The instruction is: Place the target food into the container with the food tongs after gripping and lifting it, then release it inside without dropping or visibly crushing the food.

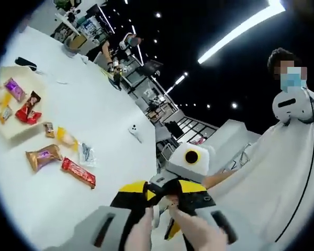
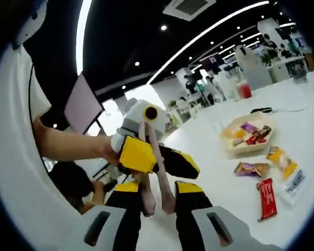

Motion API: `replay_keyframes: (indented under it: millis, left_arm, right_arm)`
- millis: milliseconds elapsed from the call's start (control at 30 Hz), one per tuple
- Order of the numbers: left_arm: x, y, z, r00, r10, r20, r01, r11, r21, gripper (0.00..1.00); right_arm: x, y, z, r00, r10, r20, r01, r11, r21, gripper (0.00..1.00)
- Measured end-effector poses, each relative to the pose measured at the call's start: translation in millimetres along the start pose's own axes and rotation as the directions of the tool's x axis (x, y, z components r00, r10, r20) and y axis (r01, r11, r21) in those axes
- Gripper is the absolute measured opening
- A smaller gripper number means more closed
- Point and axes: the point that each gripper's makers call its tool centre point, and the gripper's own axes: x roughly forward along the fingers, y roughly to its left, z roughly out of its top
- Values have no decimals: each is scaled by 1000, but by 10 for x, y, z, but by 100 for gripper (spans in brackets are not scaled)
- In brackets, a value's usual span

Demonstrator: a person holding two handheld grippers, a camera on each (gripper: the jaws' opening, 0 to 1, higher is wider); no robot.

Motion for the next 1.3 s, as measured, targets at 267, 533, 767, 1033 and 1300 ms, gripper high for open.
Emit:
replay_keyframes:
  millis: [267, 533, 767, 1033, 1300]
  left_arm:
    - [-64, -19, 134, 998, 28, 56, -32, 997, 73, 25]
    - [-92, -31, 233, 993, 28, 114, -38, 996, 81, 26]
    - [-69, -68, 234, 995, 2, 104, -12, 996, 92, 28]
    - [-78, -103, 133, 999, -9, 51, 3, 993, 118, 29]
    - [-121, -100, 42, 1000, -9, 18, 6, 990, 137, 29]
  right_arm:
    - [-63, -104, -79, 999, -23, -31, 22, 998, -60, 34]
    - [-146, -156, 31, 999, -43, 1, 43, 998, -34, 0]
    - [-149, -147, 15, 998, -58, -1, 58, 998, -20, 0]
    - [-183, -161, 67, 997, -72, 21, 72, 997, -23, 0]
    - [-149, -129, 19, 998, -68, 1, 68, 998, 2, 0]
